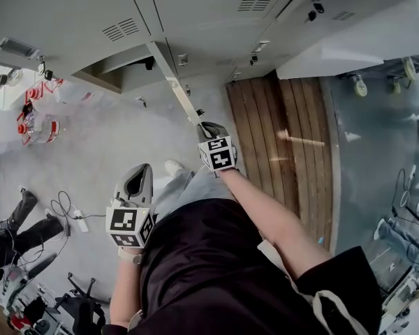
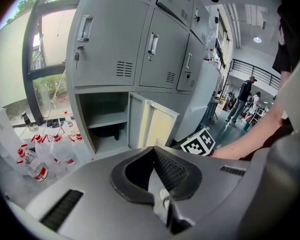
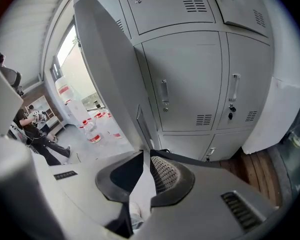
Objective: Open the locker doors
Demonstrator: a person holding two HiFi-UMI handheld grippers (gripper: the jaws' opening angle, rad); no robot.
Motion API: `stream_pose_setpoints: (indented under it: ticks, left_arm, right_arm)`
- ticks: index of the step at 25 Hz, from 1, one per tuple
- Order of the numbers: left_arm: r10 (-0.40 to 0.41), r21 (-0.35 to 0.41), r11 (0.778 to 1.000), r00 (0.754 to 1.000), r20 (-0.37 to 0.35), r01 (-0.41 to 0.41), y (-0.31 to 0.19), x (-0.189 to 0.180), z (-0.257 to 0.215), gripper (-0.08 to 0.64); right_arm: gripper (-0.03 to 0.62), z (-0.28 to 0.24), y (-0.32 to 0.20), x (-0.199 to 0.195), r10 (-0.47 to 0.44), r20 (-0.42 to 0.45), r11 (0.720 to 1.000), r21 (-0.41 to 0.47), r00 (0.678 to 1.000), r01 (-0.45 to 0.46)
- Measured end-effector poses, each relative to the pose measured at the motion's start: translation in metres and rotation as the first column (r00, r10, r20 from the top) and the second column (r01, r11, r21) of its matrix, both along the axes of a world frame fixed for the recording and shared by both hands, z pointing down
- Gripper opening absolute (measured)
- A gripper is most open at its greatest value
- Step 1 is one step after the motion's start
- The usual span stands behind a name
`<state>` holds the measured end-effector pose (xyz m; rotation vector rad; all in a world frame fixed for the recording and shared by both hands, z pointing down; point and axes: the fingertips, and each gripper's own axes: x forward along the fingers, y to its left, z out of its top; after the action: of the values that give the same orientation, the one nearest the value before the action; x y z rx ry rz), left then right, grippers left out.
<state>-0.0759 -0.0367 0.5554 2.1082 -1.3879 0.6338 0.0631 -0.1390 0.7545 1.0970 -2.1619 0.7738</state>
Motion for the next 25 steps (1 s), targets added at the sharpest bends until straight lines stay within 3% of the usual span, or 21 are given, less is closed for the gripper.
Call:
stream_pose_setpoints:
  ticks: [10,19,25]
  left_arm:
    - [0.012,0.035,0.999,1.0,-0.014,-0.011,-0.026,0.018,-0.01,0.018]
    - [0.044,0.096,0.995,0.998,-0.053,-0.039,-0.048,0.037,-0.028,0.018]
    - [-0.005,0.15,0.989,0.999,-0.053,0.013,-0.072,0.028,-0.044,0.018]
  right_arm:
    - [0.066,-0.02,-0.01,0.058,0.072,-0.02,0.997,0.031,0.997,-0.072]
    - [0.064,-0.082,-0.018,0.099,0.122,-0.017,0.986,0.114,0.992,-0.119]
    - [0.064,-0.134,-0.02,0.105,0.136,0.025,0.979,0.15,0.99,-0.138]
